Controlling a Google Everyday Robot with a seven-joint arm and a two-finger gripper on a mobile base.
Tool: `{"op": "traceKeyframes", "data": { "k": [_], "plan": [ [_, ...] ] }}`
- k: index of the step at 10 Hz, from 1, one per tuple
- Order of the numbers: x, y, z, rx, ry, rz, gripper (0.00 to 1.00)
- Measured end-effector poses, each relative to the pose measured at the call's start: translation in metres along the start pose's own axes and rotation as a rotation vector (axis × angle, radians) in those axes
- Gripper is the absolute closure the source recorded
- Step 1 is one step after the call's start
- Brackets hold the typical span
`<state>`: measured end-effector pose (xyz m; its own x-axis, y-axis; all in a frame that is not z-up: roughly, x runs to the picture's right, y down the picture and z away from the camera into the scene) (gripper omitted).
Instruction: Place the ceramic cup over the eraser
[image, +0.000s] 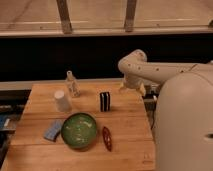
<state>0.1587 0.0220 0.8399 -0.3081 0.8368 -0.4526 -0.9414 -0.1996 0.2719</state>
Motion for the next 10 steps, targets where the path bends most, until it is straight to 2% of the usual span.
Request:
{"op": "traceKeyframes", "data": {
  "k": [8, 10],
  "plan": [
    [0.0, 0.0, -0.001, -0.002, -0.004, -0.002, 0.2],
    [0.0, 0.011, -0.018, -0.017, -0.023, -0.042, 0.2]
  ]
}}
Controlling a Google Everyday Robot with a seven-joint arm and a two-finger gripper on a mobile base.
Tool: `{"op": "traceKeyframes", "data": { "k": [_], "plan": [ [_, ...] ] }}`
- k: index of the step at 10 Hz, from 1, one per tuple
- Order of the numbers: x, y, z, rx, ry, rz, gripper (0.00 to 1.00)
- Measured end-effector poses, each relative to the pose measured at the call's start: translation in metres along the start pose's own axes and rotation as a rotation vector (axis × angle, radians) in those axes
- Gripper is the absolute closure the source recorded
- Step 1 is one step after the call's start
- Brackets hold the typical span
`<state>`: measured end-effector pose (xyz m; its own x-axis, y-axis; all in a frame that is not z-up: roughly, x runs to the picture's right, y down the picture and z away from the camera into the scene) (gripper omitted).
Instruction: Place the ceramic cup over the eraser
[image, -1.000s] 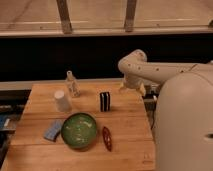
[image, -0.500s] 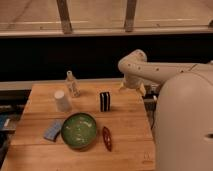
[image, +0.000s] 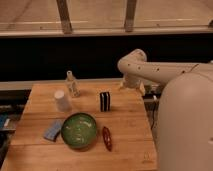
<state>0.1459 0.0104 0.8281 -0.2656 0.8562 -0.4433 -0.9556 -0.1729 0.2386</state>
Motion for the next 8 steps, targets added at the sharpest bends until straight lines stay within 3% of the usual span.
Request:
{"op": "traceKeyframes", "data": {
  "k": [2, 5, 6, 8],
  "plan": [
    [-0.002, 0.032, -0.021, -0.026, -0.013, -0.052, 0.2],
    [0.002, 0.11, -0.06, -0.143, 0.055, -0.164, 0.2],
    [0.014, 0.134, -0.07, -0.172, 0.074, -0.215, 0.2],
    [0.046, 0.174, -0.084, -0.192, 0.093, -0.313, 0.2]
  ]
}}
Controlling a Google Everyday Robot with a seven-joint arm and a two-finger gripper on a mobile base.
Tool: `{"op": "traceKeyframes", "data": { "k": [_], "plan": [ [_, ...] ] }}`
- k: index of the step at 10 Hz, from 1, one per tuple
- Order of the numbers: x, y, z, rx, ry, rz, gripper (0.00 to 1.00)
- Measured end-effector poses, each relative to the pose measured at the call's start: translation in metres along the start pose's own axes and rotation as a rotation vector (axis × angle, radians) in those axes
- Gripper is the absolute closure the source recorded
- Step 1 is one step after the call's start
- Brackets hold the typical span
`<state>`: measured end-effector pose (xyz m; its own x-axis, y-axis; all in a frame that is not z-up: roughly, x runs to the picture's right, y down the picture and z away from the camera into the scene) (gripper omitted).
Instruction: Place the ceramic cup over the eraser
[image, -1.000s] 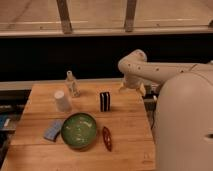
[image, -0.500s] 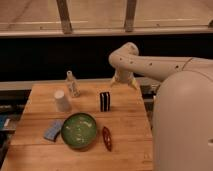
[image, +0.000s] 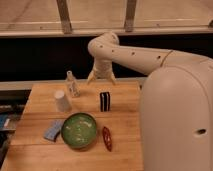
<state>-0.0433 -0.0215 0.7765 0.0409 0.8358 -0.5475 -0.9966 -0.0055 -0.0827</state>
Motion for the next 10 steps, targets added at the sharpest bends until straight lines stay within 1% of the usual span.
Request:
{"op": "traceKeyframes", "data": {
  "k": [1, 2, 3, 4, 6, 10],
  "plan": [
    [0.017, 0.034, 0.0, -0.005, 0.015, -0.074, 0.2],
    [0.032, 0.058, 0.002, -0.003, 0.018, -0.139, 0.2],
    [0.04, 0.072, 0.002, -0.004, 0.017, -0.175, 0.2],
    [0.045, 0.075, 0.003, 0.003, 0.019, -0.19, 0.2],
    [0.043, 0.071, 0.003, 0.006, 0.016, -0.183, 0.2],
    [0.045, 0.073, 0.005, 0.008, 0.022, -0.187, 0.2]
  ]
}}
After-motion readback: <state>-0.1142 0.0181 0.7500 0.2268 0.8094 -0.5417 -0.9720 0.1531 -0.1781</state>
